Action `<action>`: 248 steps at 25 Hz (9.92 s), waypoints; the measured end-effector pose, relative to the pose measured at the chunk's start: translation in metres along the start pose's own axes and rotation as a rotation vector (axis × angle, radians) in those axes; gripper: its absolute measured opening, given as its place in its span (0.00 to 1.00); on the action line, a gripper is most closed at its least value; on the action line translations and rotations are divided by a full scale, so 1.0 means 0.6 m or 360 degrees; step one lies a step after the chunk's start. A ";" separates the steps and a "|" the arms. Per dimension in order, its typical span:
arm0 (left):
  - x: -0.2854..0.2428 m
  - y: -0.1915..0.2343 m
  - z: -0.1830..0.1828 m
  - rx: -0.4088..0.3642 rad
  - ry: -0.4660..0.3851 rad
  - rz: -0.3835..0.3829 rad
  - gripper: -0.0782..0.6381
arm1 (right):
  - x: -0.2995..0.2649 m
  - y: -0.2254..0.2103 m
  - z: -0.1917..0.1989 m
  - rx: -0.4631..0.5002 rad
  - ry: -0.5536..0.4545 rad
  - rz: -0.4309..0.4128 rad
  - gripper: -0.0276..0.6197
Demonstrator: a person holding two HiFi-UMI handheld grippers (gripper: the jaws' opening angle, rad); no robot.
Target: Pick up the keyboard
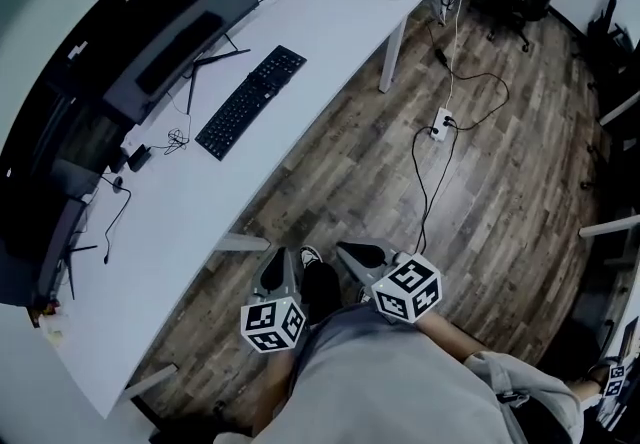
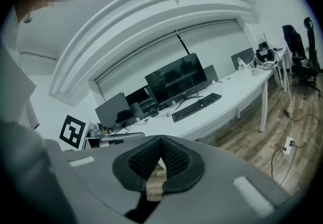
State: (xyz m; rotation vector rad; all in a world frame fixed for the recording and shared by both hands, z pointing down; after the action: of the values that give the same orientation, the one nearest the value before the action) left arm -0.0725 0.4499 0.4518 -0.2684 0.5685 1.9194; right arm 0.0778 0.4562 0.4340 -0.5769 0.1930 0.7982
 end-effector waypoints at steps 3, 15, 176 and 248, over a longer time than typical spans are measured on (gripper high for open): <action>-0.031 0.035 -0.036 -0.0003 -0.0002 0.0025 0.11 | -0.052 -0.011 -0.025 0.0006 0.0056 0.0036 0.04; -0.099 0.185 -0.170 0.0001 -0.0058 0.0076 0.11 | -0.223 -0.015 -0.133 -0.0042 0.0121 0.0111 0.05; -0.900 0.553 -0.272 -0.0252 0.1270 0.0693 0.11 | -0.866 -0.481 -0.178 -0.0521 0.1280 -0.0266 0.03; -0.836 0.430 -0.213 0.0228 0.1425 0.0877 0.11 | -0.809 -0.508 -0.161 -0.0650 0.1304 -0.0276 0.03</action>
State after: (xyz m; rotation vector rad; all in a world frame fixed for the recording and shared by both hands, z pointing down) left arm -0.1116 -0.0999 0.6277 -0.9801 1.4834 2.2068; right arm -0.0324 -0.0671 0.6616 -1.2763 0.7297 0.3918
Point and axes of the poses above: the fingertips, and each gripper's own axes: x backward along the fingers, y to its left, z out of its underside, the point moved 4 cm from there along x, backward along the fingers, and after that the axes turned 3 degrees about z, right-handed, at the moved point
